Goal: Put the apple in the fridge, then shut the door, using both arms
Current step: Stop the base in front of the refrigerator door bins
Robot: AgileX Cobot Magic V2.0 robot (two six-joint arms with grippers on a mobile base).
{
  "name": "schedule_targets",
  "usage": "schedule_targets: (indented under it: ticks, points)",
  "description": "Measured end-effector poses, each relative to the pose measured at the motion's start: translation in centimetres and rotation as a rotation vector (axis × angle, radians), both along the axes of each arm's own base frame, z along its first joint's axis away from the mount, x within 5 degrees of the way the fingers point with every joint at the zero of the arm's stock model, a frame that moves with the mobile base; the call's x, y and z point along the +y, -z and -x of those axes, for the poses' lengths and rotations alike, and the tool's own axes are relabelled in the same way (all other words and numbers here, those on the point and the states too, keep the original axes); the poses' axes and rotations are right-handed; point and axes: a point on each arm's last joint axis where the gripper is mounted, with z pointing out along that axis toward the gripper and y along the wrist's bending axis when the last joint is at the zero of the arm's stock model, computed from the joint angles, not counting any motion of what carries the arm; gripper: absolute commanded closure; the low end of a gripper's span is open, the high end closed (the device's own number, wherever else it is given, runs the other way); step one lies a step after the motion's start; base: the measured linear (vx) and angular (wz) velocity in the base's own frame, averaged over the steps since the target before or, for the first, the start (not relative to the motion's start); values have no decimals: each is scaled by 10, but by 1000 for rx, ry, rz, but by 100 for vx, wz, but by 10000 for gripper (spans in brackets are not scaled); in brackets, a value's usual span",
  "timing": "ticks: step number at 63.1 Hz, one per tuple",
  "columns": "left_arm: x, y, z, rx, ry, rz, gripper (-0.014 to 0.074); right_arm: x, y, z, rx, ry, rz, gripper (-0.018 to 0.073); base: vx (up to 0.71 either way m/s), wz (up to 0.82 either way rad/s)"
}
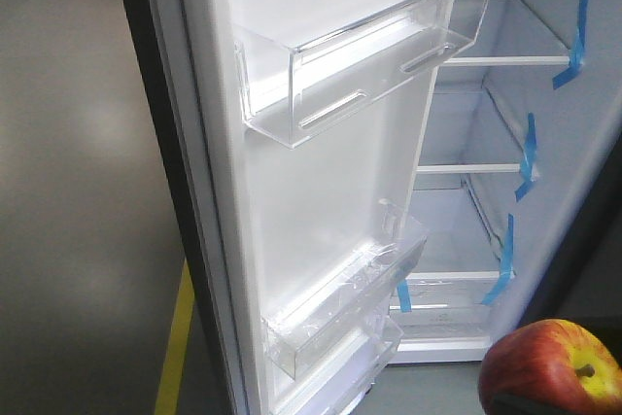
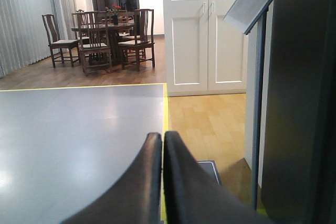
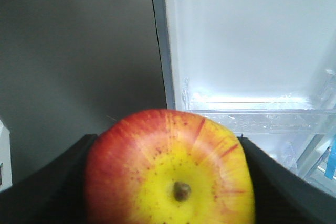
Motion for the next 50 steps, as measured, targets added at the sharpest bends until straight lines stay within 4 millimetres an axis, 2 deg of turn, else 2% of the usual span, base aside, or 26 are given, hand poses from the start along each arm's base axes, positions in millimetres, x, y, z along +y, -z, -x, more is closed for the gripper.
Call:
schedule_targets:
  ticks: [50]
  points:
    - [0,0,0,0,0,0,603,0,0,0,2,-1,2,198,0,0]
